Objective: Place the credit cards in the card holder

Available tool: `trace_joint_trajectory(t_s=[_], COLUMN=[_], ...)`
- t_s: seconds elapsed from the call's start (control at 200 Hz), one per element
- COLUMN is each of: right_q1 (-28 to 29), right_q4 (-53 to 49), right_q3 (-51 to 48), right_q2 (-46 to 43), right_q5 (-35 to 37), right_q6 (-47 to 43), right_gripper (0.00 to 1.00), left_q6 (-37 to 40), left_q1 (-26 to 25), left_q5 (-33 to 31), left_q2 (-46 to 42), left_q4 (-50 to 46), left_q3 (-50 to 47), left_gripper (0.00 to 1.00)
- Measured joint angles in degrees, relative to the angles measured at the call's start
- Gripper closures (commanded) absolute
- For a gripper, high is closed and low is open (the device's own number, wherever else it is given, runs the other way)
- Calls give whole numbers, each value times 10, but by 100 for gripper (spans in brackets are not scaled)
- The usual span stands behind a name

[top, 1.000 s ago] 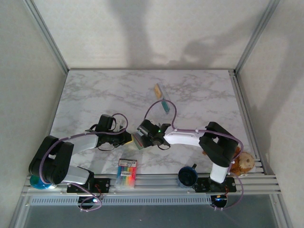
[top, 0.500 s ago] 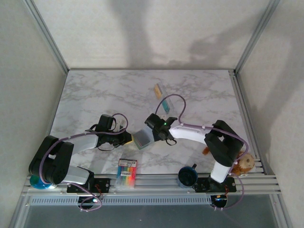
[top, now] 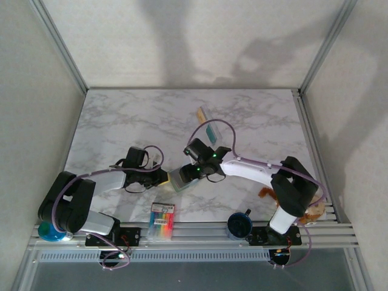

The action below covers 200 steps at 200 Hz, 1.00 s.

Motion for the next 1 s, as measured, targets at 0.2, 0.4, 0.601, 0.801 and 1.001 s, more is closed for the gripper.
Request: trace_joint_trajectory(t_s=[0.2,0.4,0.601,0.801,1.001], right_q1=[8,4,-38,-155,-229], right_q4=[21,-24,-47,-71,-134], right_q3=[21,59,64,127,251], right_q2=[46,78,23,-13,39], right_q5=[-19,31,17,18,49], right_q6=[14,64,83,60,-14], right_gripper=[37,38,34,23,26], left_q6=[0,1,0,-8,-9], left_q1=[4,10,11,11,9], left_q5=[-19,-26,-28,-50,-80], left_q2=[5,33,88,107,85], left_q4=[-2,-2,0,1,-12], left_q3=[8,33,82,119,121], left_gripper=[81,85,80,69,63])
